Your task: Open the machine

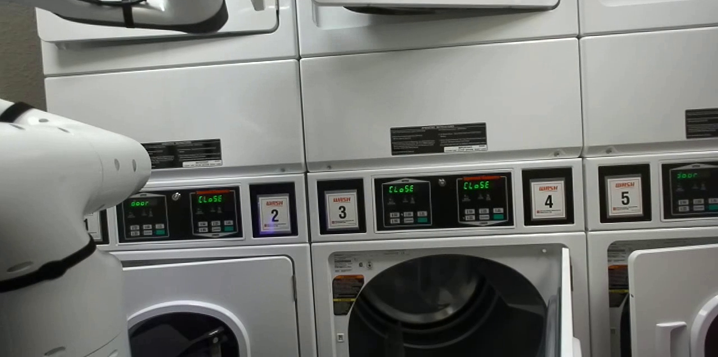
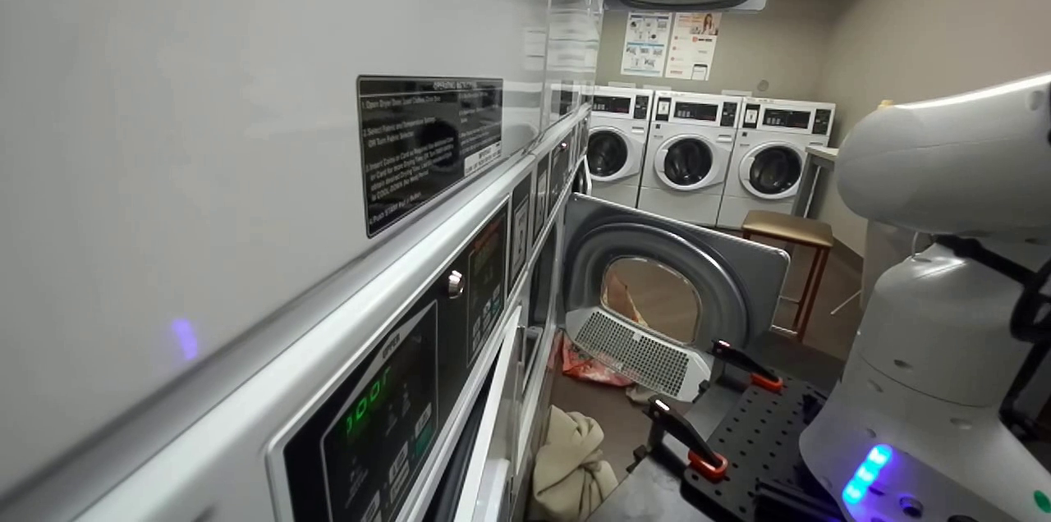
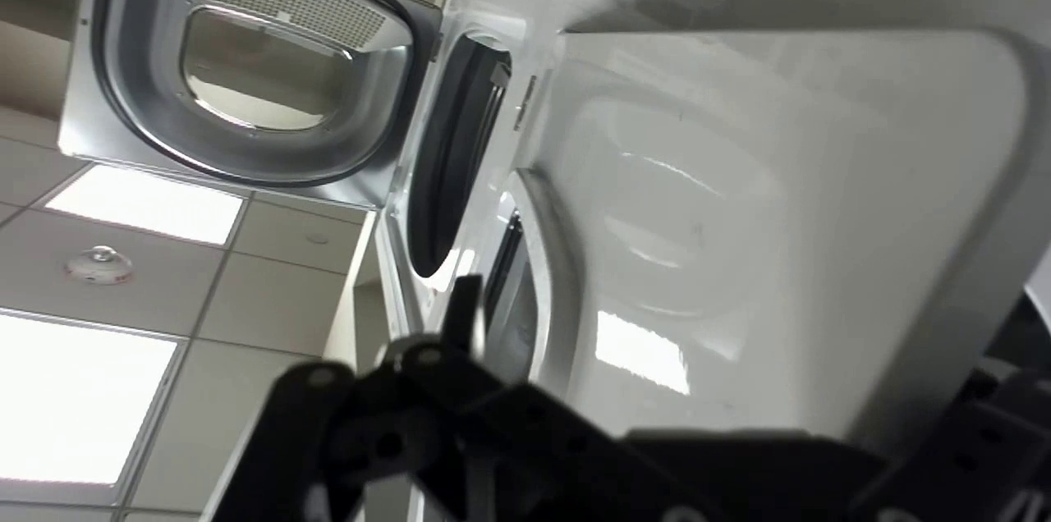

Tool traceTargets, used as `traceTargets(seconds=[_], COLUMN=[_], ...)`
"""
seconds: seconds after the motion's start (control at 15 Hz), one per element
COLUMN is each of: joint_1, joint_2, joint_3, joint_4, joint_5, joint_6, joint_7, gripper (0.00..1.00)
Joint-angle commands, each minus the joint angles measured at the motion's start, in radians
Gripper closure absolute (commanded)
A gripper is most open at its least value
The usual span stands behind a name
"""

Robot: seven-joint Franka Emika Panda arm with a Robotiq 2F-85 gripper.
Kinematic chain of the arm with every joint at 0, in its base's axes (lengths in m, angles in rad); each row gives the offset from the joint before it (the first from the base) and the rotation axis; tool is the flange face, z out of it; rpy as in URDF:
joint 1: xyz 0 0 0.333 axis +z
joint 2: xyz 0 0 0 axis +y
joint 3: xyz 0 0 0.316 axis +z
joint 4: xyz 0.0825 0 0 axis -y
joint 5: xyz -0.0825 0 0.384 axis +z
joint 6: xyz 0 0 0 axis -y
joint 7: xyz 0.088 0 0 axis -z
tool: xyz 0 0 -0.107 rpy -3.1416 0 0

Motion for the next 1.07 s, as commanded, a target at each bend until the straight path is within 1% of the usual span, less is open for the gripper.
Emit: traceTargets(seconds=[0.0,0.27,0.47,0.53,0.6,0.67,0.73,0.93,1.0], joint_1=[-0.128,-0.239,-0.368,-0.422,-0.449,-0.509,-0.538,-0.674,-0.699], joint_2=[-0.057,-0.111,-0.113,-0.1,-0.069,-0.069,-0.047,0.02,0.039], joint_3=[-0.022,-0.049,-0.067,-0.072,-0.086,-0.088,-0.098,-0.11,-0.118], joint_4=[-0.016,-0.038,-0.041,-0.048,-0.046,-0.044,-0.037,-0.018,-0.012], joint_5=[-0.033,-0.049,-0.074,-0.079,-0.074,-0.075,-0.066,-0.051,-0.04], joint_6=[-0.054,-0.118,-0.133,-0.102,-0.071,-0.052,-0.038,0.039,0.057], joint_7=[0.02,0.027,0.034,0.041,0.032,0.041,0.033,0.034,0.026], gripper=[0.0,0.0,0.0,0.0,0.0,0.0,0.0,0.0,0.0])
